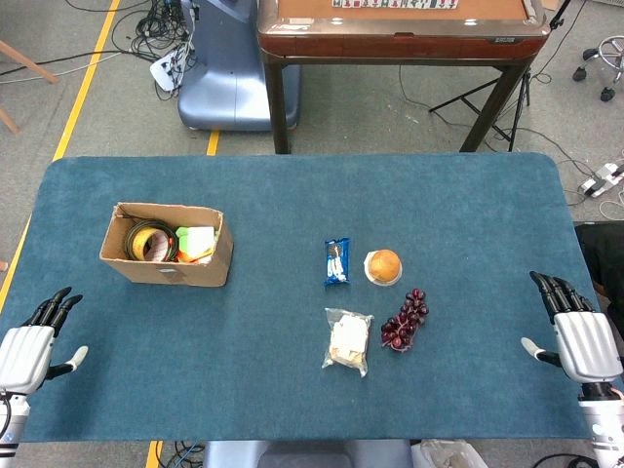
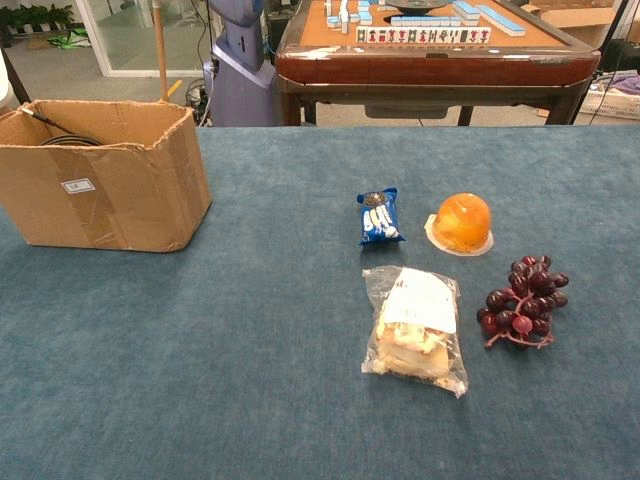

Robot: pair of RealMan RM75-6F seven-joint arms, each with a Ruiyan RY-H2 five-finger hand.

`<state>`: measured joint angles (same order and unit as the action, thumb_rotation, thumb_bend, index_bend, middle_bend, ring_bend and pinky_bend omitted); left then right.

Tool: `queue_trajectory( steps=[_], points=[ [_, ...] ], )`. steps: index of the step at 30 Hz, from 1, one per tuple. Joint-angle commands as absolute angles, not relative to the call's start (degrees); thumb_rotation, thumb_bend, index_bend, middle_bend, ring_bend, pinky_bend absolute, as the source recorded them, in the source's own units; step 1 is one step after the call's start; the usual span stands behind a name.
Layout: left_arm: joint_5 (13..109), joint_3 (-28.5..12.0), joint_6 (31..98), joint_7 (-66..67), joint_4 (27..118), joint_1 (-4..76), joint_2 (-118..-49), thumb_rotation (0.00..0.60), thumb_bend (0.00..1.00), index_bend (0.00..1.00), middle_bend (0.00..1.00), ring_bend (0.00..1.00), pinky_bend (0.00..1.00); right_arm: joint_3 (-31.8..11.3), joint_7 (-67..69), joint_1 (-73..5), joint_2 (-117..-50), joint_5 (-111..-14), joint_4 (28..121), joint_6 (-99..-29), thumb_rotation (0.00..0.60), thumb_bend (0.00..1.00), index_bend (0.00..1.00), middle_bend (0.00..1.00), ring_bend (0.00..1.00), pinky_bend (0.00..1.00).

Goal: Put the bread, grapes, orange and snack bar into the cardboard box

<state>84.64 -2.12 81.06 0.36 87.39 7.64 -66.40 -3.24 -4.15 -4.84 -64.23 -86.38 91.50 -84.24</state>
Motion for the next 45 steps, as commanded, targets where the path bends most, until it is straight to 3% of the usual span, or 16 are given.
queue_trajectory(
  steps=[1,10,20,24,28,33,45],
  points=[
    [84.3,-2.2,81.0,0.1,87.4,7.6,-66.4,0.6,0.25,0.15,0.09,0.15,0.43,-3.0,-4.6,-5.0,-64.3,-86.3,91.4,-83.6,0.6,0.0,0.06,0.15,0.13,0.33],
    [83.7,-2.5,80.4,-0.1,86.8,7.9,-67.0,0.6,0.24,0.15,0.1,0.15,0.43,-3.1,-4.1,-4.6,-63.7,-86.4,92.3,-84.4,0.6,0.0,0.07,0.15,0.13,0.33],
    [81.1,-5.6,79.1,-6.3,83.2,9.8,-69.9,0.6,0.11,0.16,0.1,0.15,0.43,-3.3,-4.9,-4.0,-63.5,-86.9,92.7,-86.0,0.6,0.0,0.08,0.16,0.14,0.33],
    [77.3,-7.2,75.3,-7.3,82.8,11.3,-69.9,0.6,0.08,0.13,0.1,0.15,0.42,-3.1,-5.2,-3.6,-63.5,-87.3,93.0,-86.8,0.6,0.0,0.08,0.16,0.14,0.33],
    [70.9,-9.2,70.0,-5.9,84.9,12.8,-68.4,0.6,0.02,0.01,0.06,0.12,0.32,-3.2,-5.3,-3.5,-63.4,-87.3,93.1,-86.9,0.6,0.0,0.08,0.16,0.14,0.33],
    [63.1,-12.4,65.4,-4.4,85.4,15.1,-68.1,0.6,0.0,0.0,0.0,0.07,0.26,-3.1,-5.3,-3.7,-63.3,-87.5,93.2,-86.5,0.6,0.0,0.08,0.16,0.14,0.33],
    [55.7,-16.9,57.9,-8.1,79.9,19.7,-70.5,0.6,0.0,0.0,0.0,0.05,0.18,-3.1,-4.6,-4.1,-62.9,-87.6,93.3,-85.6,0.6,0.0,0.08,0.16,0.14,0.33]
  ],
)
